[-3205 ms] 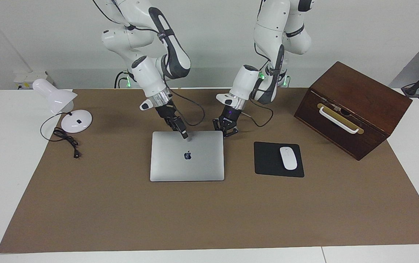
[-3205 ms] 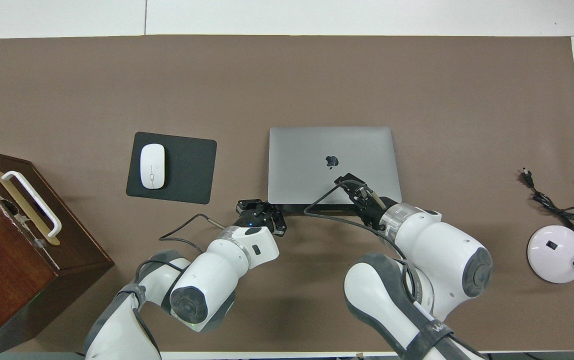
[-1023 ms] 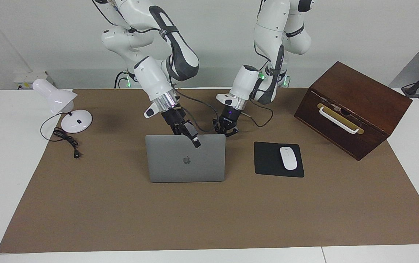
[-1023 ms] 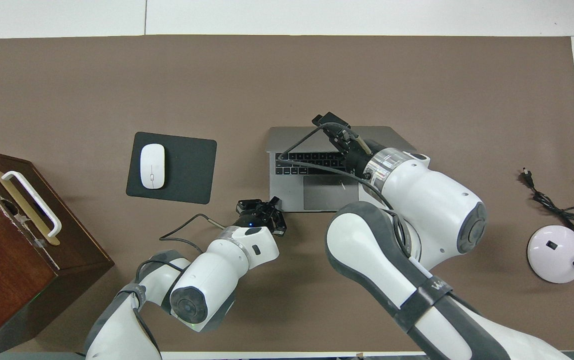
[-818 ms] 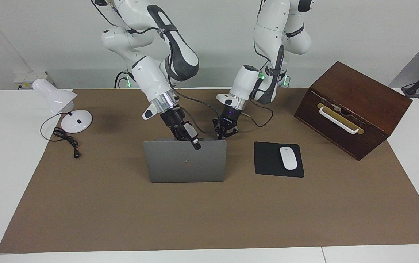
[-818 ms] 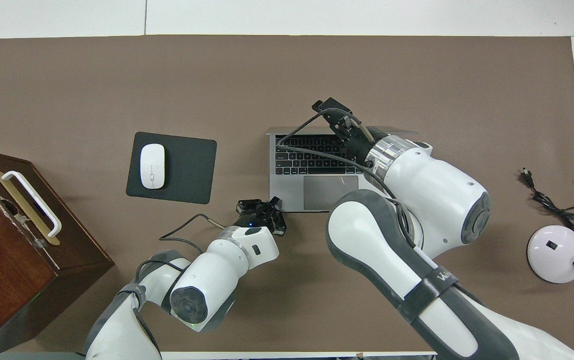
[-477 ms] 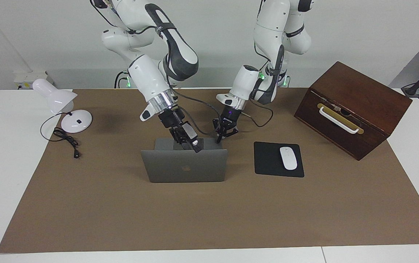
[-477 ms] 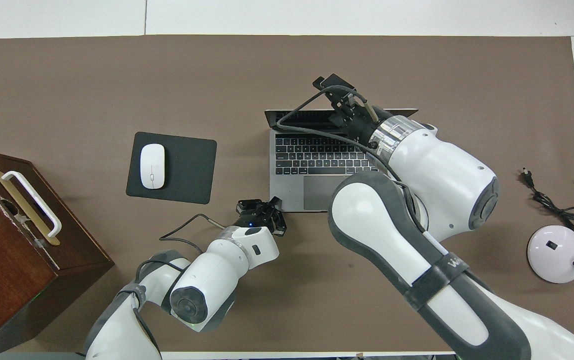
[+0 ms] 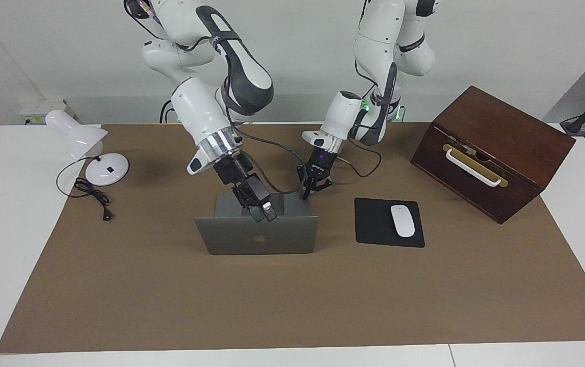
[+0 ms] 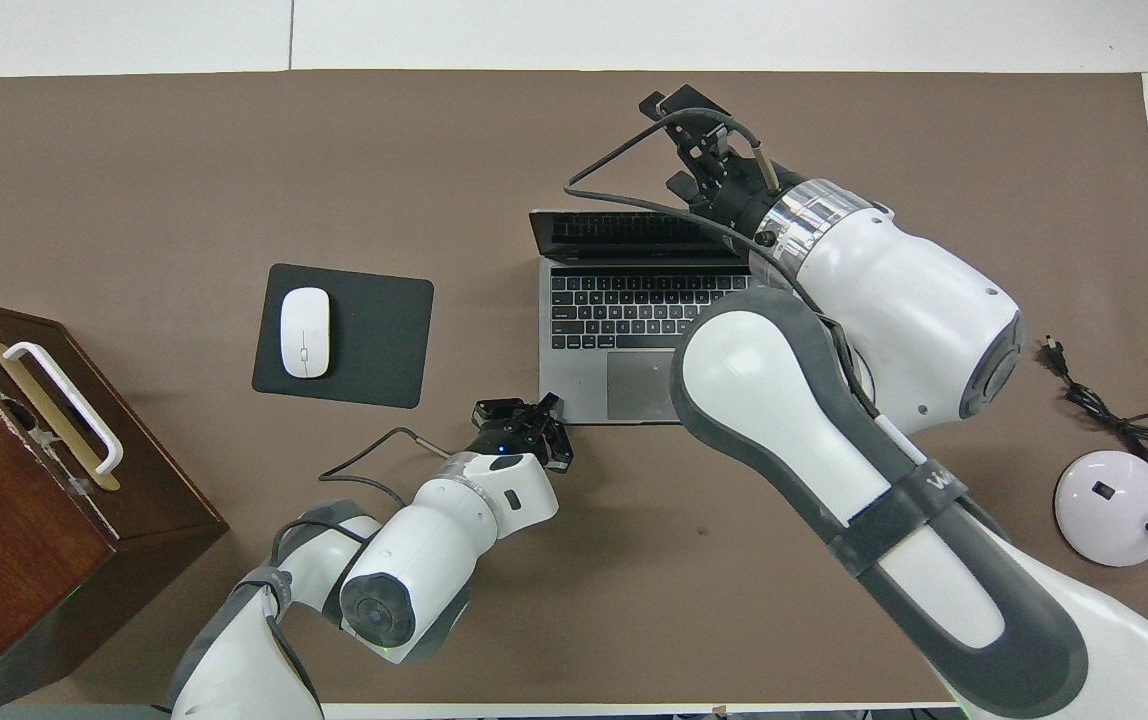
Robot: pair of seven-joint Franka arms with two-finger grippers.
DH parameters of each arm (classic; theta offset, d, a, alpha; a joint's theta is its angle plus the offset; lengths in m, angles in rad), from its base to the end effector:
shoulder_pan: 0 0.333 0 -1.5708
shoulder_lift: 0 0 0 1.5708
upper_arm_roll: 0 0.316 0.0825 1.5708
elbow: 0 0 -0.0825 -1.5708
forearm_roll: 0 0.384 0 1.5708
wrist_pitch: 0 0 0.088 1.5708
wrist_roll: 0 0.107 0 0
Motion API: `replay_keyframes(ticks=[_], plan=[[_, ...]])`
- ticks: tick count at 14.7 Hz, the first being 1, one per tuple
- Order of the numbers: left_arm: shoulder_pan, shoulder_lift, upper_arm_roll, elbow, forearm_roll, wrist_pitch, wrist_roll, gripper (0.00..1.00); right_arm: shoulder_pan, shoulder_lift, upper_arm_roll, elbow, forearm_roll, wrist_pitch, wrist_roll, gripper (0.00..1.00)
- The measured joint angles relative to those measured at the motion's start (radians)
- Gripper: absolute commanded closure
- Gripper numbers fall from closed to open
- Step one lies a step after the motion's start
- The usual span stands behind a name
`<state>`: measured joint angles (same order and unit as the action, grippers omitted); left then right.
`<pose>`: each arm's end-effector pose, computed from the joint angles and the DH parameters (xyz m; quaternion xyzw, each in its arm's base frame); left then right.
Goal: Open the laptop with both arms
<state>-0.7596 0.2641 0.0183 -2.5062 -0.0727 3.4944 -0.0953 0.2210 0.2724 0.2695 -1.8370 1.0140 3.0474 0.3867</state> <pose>0.3856 -0.3413 0.2667 0.8974 -0.2633 0.3243 0.1422 0.6154 0.2359 0.4664 -0.7872 0.3867 -0.2269 0.4235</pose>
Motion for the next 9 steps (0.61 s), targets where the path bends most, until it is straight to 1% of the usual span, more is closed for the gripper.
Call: replay_keyframes(ticks=[3,5,7,8,9], plan=[[0.000,0.000,0.000,0.000,0.000,0.000,0.000,1.00,-0.003,0.006,0.000,0.008,0.000,0.000,0.000,0.00],[0.000,0.000,0.000,0.000,0.000,0.000,0.000,1.00,0.000,0.014,0.003,0.057,0.000,-0.007,0.000,0.00],[0.000,0.000,0.000,0.000,0.000,0.000,0.000,1.00,0.002,0.023,0.002,0.140,-0.006,-0.079,0.005,0.00],[0.000,0.000,0.000,0.000,0.000,0.000,0.000,1.00,-0.001,0.026,-0.007,0.175,-0.038,-0.133,0.017,0.00],[0.000,0.000,0.000,0.000,0.000,0.000,0.000,1.00,-0.005,0.028,-0.029,0.207,-0.109,-0.201,0.056,0.00]])
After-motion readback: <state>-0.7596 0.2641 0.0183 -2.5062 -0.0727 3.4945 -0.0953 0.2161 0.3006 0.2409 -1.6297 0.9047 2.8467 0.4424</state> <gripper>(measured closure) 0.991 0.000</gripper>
